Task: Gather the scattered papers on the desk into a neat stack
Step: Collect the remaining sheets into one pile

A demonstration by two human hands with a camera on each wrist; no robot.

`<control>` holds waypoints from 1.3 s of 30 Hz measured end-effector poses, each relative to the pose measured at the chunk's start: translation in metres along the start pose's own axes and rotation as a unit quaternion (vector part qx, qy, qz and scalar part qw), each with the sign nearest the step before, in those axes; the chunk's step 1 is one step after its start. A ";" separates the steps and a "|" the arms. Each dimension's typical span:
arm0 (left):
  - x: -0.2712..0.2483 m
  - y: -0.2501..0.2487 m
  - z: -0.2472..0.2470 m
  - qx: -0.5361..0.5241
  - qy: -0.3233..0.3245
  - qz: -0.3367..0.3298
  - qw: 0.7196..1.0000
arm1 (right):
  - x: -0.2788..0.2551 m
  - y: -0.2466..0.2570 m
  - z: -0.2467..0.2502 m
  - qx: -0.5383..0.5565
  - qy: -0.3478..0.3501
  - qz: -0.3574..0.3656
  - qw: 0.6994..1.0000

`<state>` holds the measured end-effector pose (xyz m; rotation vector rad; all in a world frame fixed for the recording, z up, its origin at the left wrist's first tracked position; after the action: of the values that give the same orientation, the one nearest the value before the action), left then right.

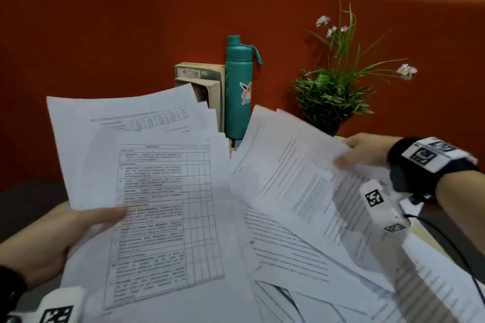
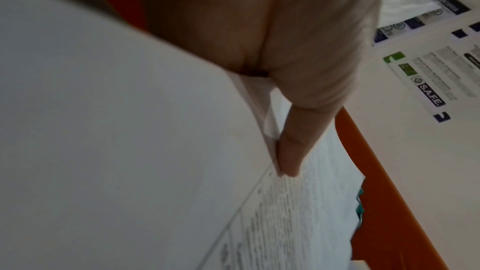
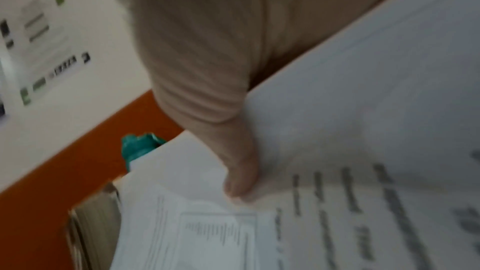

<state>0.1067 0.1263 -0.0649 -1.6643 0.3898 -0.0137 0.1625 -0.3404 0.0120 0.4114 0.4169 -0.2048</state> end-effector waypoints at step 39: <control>0.031 0.030 -0.053 -0.015 0.079 0.070 0.994 | 0.002 -0.010 -0.096 0.021 0.028 -0.147 0.989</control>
<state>0.1163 0.0649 -0.0931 -1.6684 0.6276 -0.0353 0.1274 -0.3087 -0.0726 0.3958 0.5296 -0.4901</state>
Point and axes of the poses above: each hand's wrist, its own x-axis towards the middle knuckle, its own z-axis out of the back of the hand, y = z × x, the point moved 4 cm from there along x, towards the middle knuckle, and after that the axes turned 11 degrees about y, right-handed, at the moved point
